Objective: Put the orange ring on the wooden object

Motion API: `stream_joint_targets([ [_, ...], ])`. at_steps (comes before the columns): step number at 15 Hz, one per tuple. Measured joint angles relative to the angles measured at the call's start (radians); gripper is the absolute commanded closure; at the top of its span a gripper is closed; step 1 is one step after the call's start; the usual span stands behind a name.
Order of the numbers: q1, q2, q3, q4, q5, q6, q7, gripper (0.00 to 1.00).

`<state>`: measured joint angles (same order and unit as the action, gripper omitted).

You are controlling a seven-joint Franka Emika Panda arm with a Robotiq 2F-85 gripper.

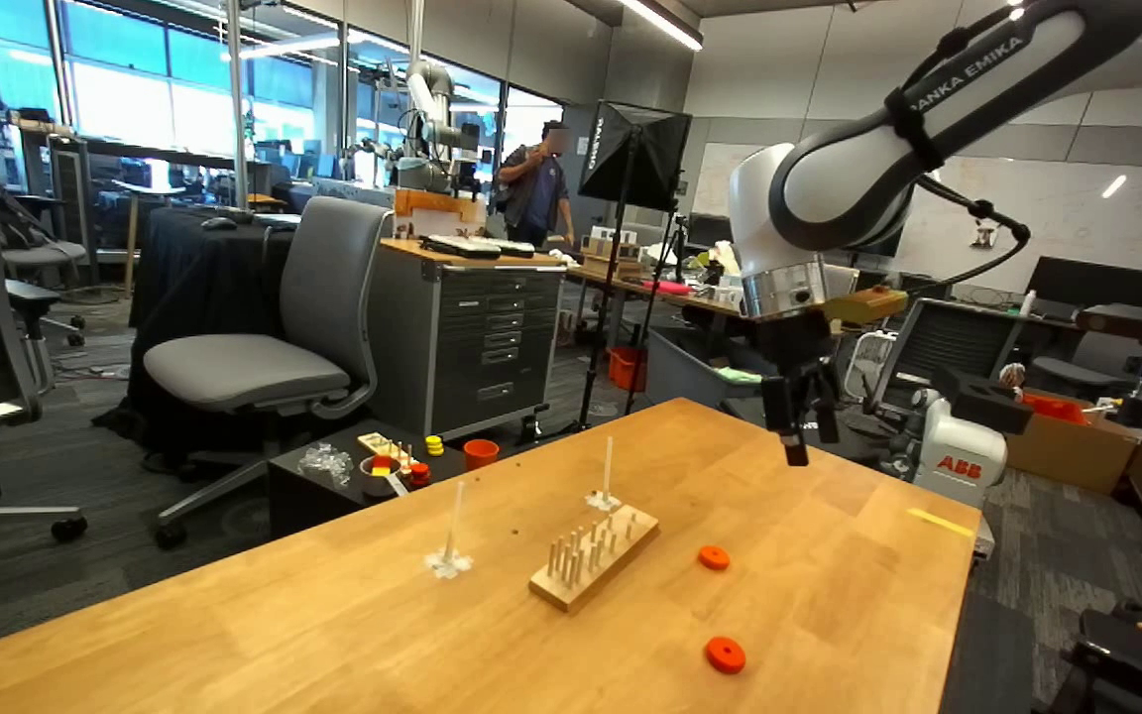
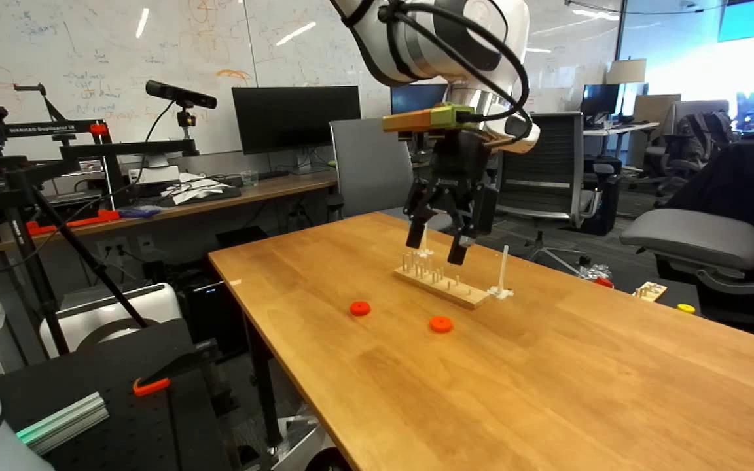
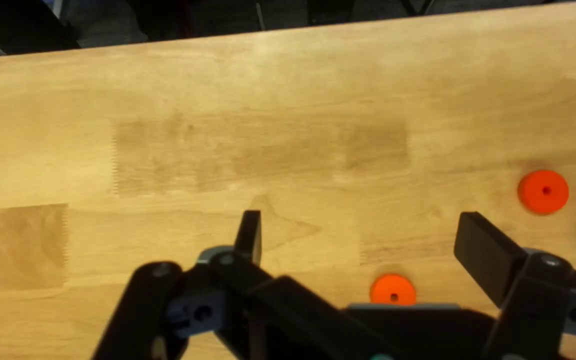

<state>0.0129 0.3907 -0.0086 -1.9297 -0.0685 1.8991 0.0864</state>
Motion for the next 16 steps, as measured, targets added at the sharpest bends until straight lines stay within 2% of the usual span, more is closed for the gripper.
stream_joint_targets([
  [3, 0.006, 0.064, 0.0, 0.057, 0.001, 0.008, 0.056, 0.0],
  [9, 0.007, 0.084, 0.0, 0.08, 0.001, 0.005, 0.067, 0.0],
  [16, 0.012, 0.25, 0.0, 0.216, 0.072, 0.003, 0.076, 0.0],
])
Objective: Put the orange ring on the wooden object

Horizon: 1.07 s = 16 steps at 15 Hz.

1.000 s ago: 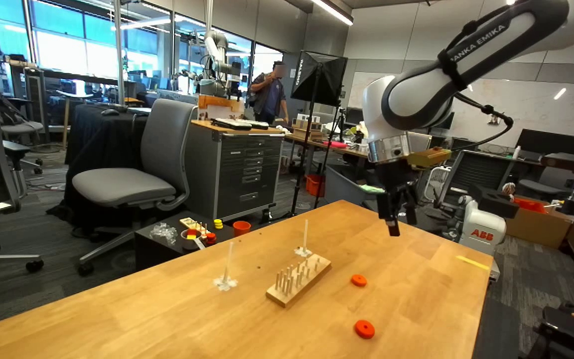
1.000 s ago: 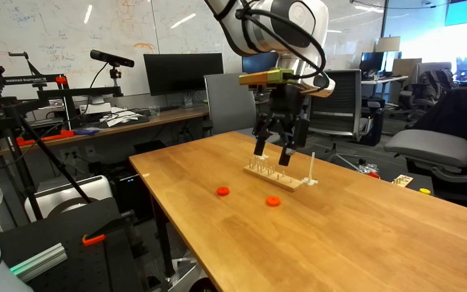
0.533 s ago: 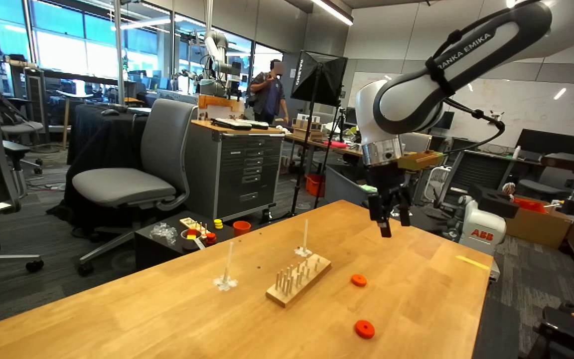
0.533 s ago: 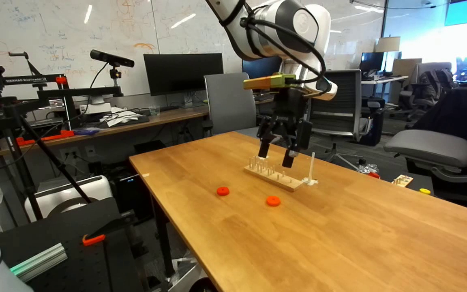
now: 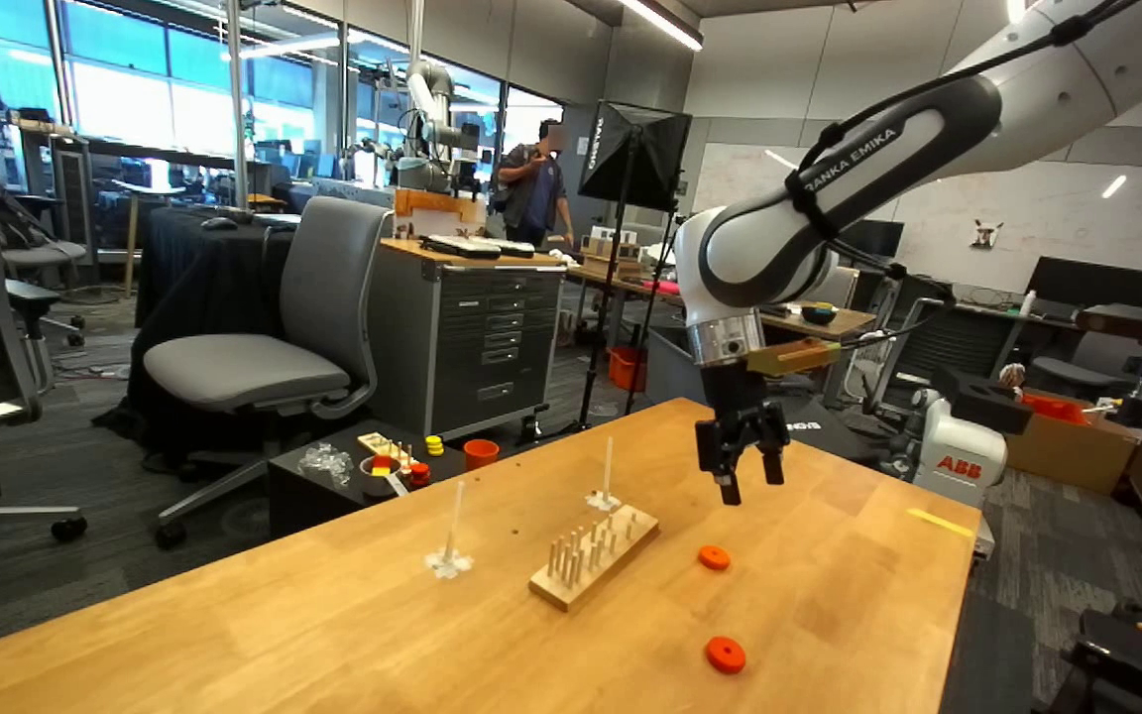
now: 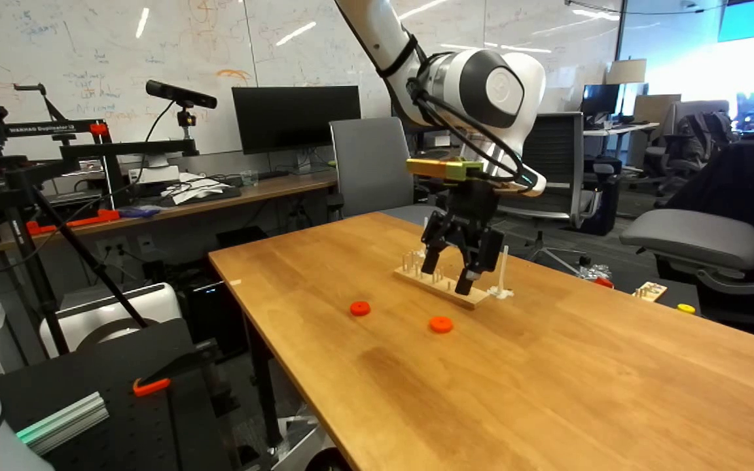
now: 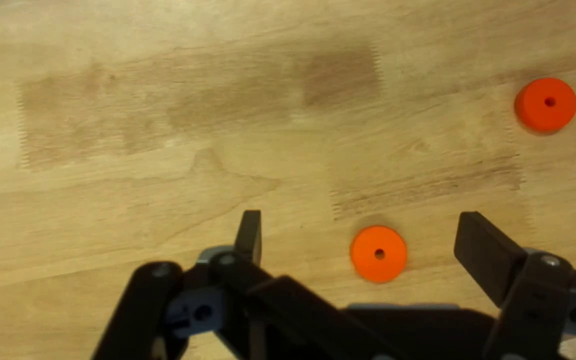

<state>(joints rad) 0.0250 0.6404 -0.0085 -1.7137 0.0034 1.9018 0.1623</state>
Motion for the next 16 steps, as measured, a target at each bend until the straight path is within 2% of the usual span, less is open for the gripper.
stream_joint_targets([
  [8, 0.001, 0.158, 0.0, 0.146, 0.023, -0.034, 0.006, 0.0],
  [16, 0.006, 0.252, 0.0, 0.214, 0.023, -0.033, 0.02, 0.0],
])
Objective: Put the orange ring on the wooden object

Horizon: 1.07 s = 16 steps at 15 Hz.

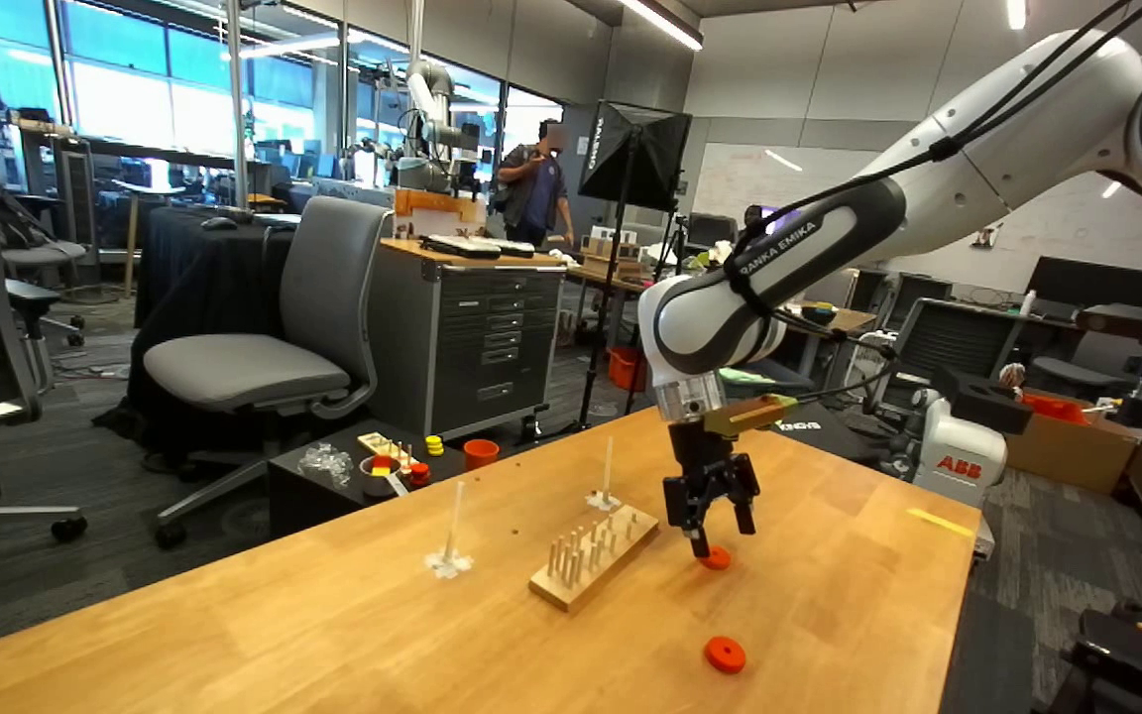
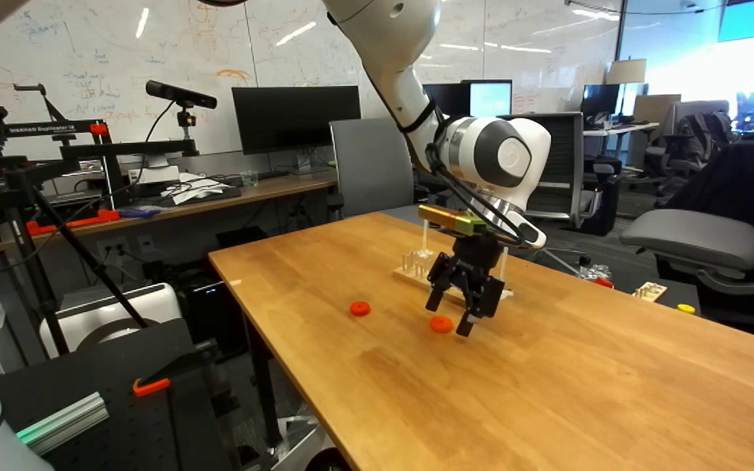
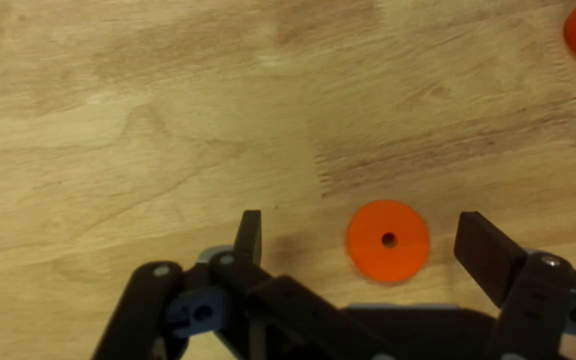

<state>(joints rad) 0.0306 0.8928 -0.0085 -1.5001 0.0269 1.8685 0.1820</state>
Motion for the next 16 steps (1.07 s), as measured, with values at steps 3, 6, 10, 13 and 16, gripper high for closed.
stream_joint_targets([
  [3, 0.001, 0.007, 0.0, 0.003, 0.0, 0.0, 0.0, 0.26],
  [6, 0.002, 0.007, 0.0, 0.007, 0.0, 0.0, 0.0, 0.39],
  [10, -0.001, 0.007, 0.0, 0.017, 0.0, 0.0, 0.0, 0.18],
  [13, -0.008, 0.007, 0.0, 0.024, 0.004, -0.002, -0.001, 0.04],
  [16, -0.016, 0.007, 0.0, 0.029, 0.012, -0.007, -0.003, 0.0],
])
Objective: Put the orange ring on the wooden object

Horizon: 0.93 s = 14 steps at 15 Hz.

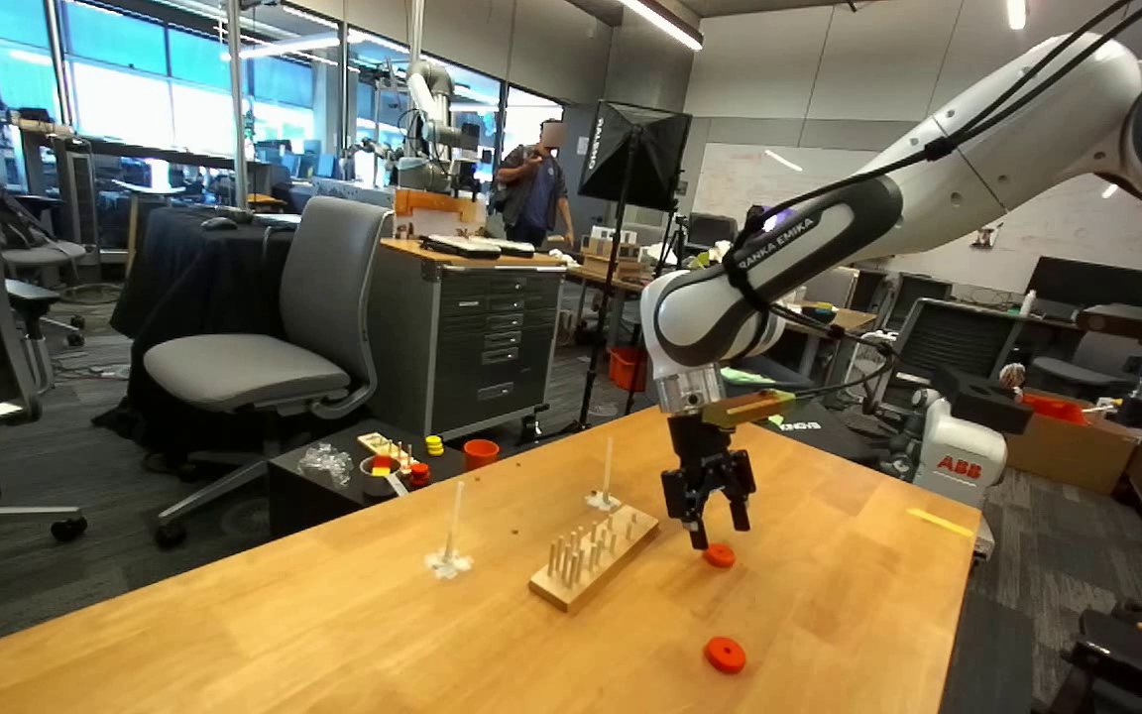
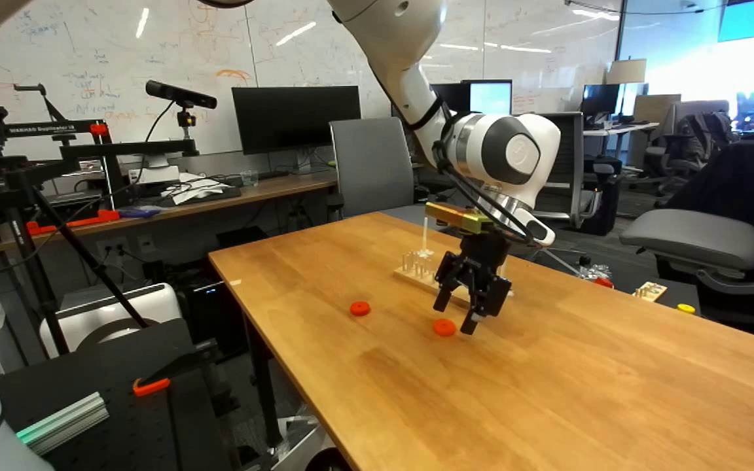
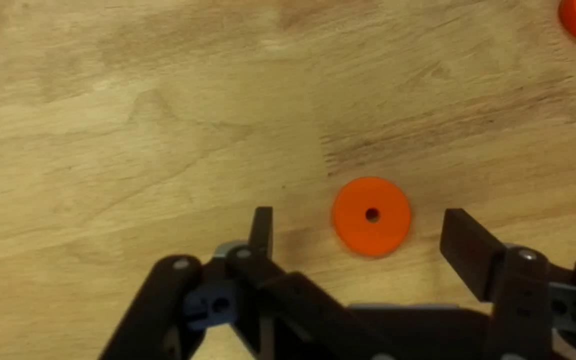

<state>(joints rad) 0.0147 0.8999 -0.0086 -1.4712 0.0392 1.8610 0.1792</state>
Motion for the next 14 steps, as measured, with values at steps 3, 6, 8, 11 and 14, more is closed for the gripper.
stream_joint_targets([
  [3, -0.006, 0.0, 0.0, 0.003, 0.01, -0.016, -0.01, 0.0],
  [6, -0.009, 0.0, 0.0, 0.004, 0.011, -0.033, -0.024, 0.0],
  [8, -0.009, 0.001, 0.0, 0.004, 0.011, -0.037, -0.027, 0.0],
  [11, -0.007, 0.005, 0.0, 0.004, 0.011, -0.039, -0.028, 0.0],
  [14, 0.0, 0.011, 0.001, 0.004, 0.011, -0.039, -0.028, 0.0],
])
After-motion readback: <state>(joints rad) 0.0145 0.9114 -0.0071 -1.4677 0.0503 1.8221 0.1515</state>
